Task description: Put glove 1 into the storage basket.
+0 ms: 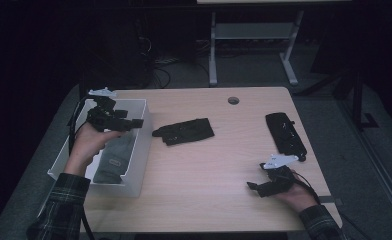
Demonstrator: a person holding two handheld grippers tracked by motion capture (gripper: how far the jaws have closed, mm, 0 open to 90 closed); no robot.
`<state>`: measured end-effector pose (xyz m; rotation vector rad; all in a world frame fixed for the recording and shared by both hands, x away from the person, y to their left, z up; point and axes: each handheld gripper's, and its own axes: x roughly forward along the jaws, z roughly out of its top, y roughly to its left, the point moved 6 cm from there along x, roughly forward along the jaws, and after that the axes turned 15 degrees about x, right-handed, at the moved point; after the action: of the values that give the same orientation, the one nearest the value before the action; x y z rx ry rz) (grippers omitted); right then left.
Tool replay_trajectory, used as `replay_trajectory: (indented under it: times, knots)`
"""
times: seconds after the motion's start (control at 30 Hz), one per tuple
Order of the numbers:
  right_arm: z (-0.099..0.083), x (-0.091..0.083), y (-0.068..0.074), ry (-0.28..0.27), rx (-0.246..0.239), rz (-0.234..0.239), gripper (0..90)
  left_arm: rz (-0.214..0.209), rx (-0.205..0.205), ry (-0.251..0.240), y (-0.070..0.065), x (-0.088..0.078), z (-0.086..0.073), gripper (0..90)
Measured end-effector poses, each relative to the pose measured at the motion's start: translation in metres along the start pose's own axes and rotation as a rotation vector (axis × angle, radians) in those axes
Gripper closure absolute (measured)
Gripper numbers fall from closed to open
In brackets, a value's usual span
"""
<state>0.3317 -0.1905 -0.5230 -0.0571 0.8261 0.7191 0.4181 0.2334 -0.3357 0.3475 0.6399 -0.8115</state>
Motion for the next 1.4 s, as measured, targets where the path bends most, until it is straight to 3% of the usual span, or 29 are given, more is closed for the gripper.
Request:
replay_trajectory:
  times: [0.43, 0.67, 1.0, 1.2, 1.4]
  knots:
    - [0.0, 0.0, 0.0, -0.002, 0.004, -0.004, 12.7, -0.103, 0.114, -0.016, -0.066, 0.031, 0.023, 13.5]
    - [0.0, 0.0, 0.0, -0.002, 0.004, -0.004, 12.7, -0.154, 0.14, -0.023, -0.099, 0.048, 0.022, 13.5]
    - [0.0, 0.0, 0.0, -0.001, 0.005, -0.005, 12.4, -0.168, 0.174, 0.007, -0.123, 0.079, -0.001, 13.5]
    - [0.0, 0.0, -0.001, 0.003, 0.01, -0.008, 11.5, -0.137, 0.213, 0.025, -0.13, 0.101, -0.022, 13.5]
    - [0.0, 0.0, -0.001, -0.001, 0.026, -0.025, 11.0, -0.137, 0.226, 0.087, -0.136, 0.119, -0.048, 13.5]
